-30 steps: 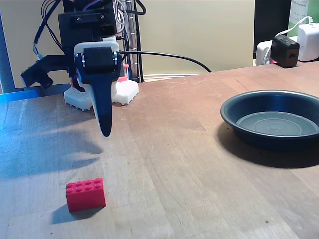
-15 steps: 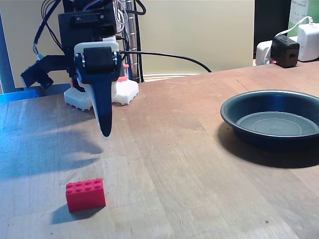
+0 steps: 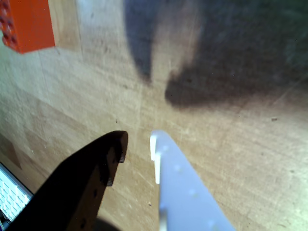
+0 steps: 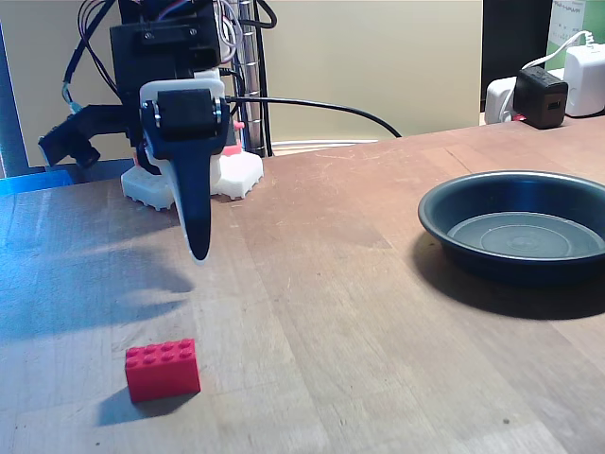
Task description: Grasp a lego block and put it in the bin.
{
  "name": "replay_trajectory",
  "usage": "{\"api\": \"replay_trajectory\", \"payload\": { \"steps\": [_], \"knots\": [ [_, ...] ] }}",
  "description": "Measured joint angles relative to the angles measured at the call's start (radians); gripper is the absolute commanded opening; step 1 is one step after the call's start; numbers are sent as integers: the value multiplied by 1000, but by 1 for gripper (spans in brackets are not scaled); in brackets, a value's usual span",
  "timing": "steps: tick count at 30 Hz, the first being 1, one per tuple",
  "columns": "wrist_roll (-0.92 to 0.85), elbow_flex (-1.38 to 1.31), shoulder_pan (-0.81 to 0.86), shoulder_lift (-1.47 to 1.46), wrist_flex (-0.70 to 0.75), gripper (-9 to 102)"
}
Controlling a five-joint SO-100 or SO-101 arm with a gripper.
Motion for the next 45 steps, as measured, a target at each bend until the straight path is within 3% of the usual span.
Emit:
{"api": "replay_trajectory", "payload": {
  "steps": [15,24,33,45],
  "knots": [
    [0,-52,-15,-64,-52,0],
    [0,-431,-18,-549,-54,0],
    [-9,-876,-51,-874,172,0],
    [-9,-1210,-57,-1299,206,0]
  ]
}}
